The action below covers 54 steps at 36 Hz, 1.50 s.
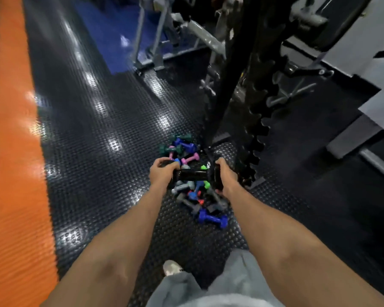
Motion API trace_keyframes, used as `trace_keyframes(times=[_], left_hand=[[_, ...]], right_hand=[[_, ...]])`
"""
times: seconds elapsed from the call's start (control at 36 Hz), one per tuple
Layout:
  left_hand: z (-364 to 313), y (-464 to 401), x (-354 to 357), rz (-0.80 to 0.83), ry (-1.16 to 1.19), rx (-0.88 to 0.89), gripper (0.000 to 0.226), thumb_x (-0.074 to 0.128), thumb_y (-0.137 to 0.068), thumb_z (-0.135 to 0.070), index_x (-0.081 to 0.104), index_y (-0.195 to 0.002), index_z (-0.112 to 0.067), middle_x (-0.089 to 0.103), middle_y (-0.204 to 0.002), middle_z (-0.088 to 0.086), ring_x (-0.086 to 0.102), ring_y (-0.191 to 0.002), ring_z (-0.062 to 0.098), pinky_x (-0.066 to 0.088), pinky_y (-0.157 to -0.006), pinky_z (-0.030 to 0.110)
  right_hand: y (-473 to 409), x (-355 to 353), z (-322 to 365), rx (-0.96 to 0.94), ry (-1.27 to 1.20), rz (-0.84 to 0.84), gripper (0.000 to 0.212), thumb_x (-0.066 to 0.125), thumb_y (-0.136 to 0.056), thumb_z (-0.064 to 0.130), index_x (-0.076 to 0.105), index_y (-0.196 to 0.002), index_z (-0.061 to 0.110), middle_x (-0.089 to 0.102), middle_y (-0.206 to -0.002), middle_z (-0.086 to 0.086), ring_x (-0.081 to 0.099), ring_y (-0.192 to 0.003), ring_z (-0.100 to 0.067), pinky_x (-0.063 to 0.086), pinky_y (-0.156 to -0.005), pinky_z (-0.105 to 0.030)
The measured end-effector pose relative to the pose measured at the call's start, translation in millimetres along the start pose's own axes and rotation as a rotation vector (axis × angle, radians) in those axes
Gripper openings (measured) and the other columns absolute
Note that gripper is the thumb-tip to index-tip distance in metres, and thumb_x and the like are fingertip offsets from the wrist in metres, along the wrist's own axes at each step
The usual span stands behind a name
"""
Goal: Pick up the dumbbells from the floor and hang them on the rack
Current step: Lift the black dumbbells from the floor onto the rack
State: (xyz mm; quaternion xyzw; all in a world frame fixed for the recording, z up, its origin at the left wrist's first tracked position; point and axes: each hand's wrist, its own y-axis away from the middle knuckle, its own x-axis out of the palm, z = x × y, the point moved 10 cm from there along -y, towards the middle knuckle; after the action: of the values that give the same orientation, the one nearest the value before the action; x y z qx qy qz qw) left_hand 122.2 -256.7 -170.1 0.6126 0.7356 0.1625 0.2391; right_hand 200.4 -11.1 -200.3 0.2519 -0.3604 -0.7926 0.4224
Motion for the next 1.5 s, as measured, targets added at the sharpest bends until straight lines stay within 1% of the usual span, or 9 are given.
trace_keyframes(times=[0.11,0.33,0.56,0.64,0.72,0.89,1.0,1.08,1.5], left_hand=[[-22.5,-26.7,-36.4,0.006,0.023,-0.005,0.027,0.082,-0.069,-0.011,0.066,-0.088,-0.024,0.070,-0.111,0.011,0.067,-0.101,0.032,0.058,-0.087,0.047],[-51.8,-103.9,-76.2,0.010,0.047,-0.052,0.029,0.083,-0.066,-0.011,0.067,-0.086,-0.024,0.072,-0.108,0.013,0.069,-0.090,0.033,0.060,-0.077,0.050],[-106.5,-226.7,-96.5,0.015,-0.004,-0.091,0.036,0.080,-0.067,-0.061,0.066,-0.078,-0.030,0.066,-0.099,-0.006,0.060,-0.096,0.020,0.052,-0.088,0.039],[-129.6,-274.1,-101.4,0.011,-0.042,-0.086,0.029,0.080,-0.072,-0.054,0.068,-0.079,-0.029,0.066,-0.102,-0.002,0.062,-0.096,0.022,0.054,-0.075,0.034],[-155.9,-315.1,-95.8,0.048,-0.106,-0.075,0.024,0.080,-0.075,-0.049,0.070,-0.082,-0.029,0.065,-0.100,-0.005,0.060,-0.089,0.018,0.049,-0.061,0.029],[-198.3,-398.6,-77.3,0.148,-0.219,-0.069,0.017,0.080,-0.075,-0.041,0.071,-0.080,-0.028,0.067,-0.095,-0.005,0.060,-0.084,0.015,0.056,-0.081,0.036],[-221.8,-445.9,-49.5,0.270,-0.315,-0.062,0.016,0.080,-0.077,-0.040,0.069,-0.072,-0.029,0.063,-0.086,-0.007,0.055,-0.076,0.012,0.051,-0.068,0.030],[-247.8,-483.0,-25.9,0.378,-0.384,-0.031,0.016,0.078,-0.079,-0.040,0.069,-0.079,-0.027,0.063,-0.092,-0.004,0.055,-0.079,0.015,0.047,-0.070,0.028],[-327.8,-570.4,111.9,0.725,-0.770,0.188,0.040,0.066,-0.081,-0.064,0.061,-0.071,-0.025,0.065,-0.093,0.000,0.057,-0.089,0.022,0.047,-0.088,0.039]], right_hand=[[8.9,46.3,13.0,-0.025,-0.027,-0.016,0.039,0.069,-0.073,0.054,0.063,-0.079,0.016,0.067,-0.089,-0.009,0.066,-0.075,-0.025,0.055,-0.060,-0.034],[-3.5,131.1,45.4,0.019,0.004,0.025,0.048,0.065,-0.065,0.059,0.068,-0.089,0.016,0.069,-0.094,-0.008,0.064,-0.078,-0.023,0.051,-0.058,-0.030],[-54.9,230.2,103.1,0.031,-0.083,-0.028,0.067,0.065,-0.069,0.061,0.064,-0.112,0.011,0.065,-0.112,-0.009,0.065,-0.086,-0.022,0.046,-0.056,-0.030],[-69.6,259.9,122.5,0.049,-0.107,-0.057,0.062,0.066,-0.069,0.060,0.063,-0.106,0.010,0.063,-0.109,-0.009,0.063,-0.066,-0.018,0.047,-0.046,-0.026],[-83.5,285.5,141.0,0.076,-0.157,-0.064,0.068,0.067,-0.065,0.059,0.062,-0.113,0.011,0.059,-0.117,-0.009,0.061,-0.076,-0.021,0.048,-0.039,-0.025],[-109.4,334.5,164.6,0.147,-0.354,-0.139,0.079,0.069,-0.065,0.065,0.063,-0.123,0.010,0.060,-0.125,-0.009,0.068,-0.091,-0.028,0.051,-0.043,-0.030],[-124.9,359.3,179.3,0.157,-0.486,-0.218,0.078,0.069,-0.067,0.062,0.060,-0.124,0.010,0.062,-0.125,-0.012,0.067,-0.088,-0.030,0.055,-0.045,-0.034],[-136.3,381.5,189.9,0.165,-0.556,-0.302,0.072,0.067,-0.070,0.060,0.062,-0.120,0.009,0.064,-0.123,-0.013,0.066,-0.100,-0.030,0.061,-0.072,-0.046],[-188.2,425.4,234.2,0.215,-0.953,-0.550,0.083,0.061,-0.059,0.067,0.059,-0.123,0.015,0.063,-0.119,-0.008,0.062,-0.102,-0.028,0.058,-0.069,-0.037]])
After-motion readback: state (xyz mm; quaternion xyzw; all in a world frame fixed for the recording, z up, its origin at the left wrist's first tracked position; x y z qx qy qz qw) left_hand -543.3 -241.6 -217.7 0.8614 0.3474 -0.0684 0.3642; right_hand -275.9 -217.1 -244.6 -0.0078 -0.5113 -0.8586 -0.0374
